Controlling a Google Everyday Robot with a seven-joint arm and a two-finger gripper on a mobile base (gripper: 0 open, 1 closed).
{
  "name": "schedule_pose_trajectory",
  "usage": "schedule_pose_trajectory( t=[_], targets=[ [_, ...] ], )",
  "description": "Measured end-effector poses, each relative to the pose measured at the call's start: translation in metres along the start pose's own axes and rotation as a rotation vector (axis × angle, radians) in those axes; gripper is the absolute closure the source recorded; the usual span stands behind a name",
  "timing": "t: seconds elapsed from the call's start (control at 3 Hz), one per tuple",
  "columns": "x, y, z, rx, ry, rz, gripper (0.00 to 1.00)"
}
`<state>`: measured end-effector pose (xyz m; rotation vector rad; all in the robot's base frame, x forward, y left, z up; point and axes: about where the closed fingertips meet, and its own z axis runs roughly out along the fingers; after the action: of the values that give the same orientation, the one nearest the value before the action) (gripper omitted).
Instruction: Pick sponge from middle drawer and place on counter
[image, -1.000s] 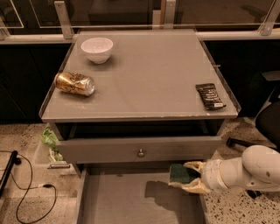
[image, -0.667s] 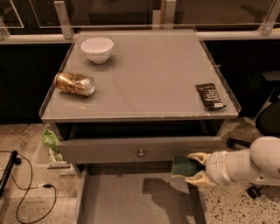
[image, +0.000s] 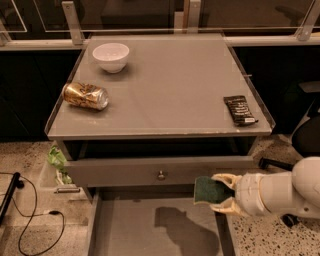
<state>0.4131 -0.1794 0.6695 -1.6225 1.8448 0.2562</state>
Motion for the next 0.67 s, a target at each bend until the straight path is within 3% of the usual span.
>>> schedule_pose_trajectory(
  t=[0.67],
  targets=[
    [-0.145, 0.03, -0.092, 0.095, 0.006, -0.332, 1.0]
  ],
)
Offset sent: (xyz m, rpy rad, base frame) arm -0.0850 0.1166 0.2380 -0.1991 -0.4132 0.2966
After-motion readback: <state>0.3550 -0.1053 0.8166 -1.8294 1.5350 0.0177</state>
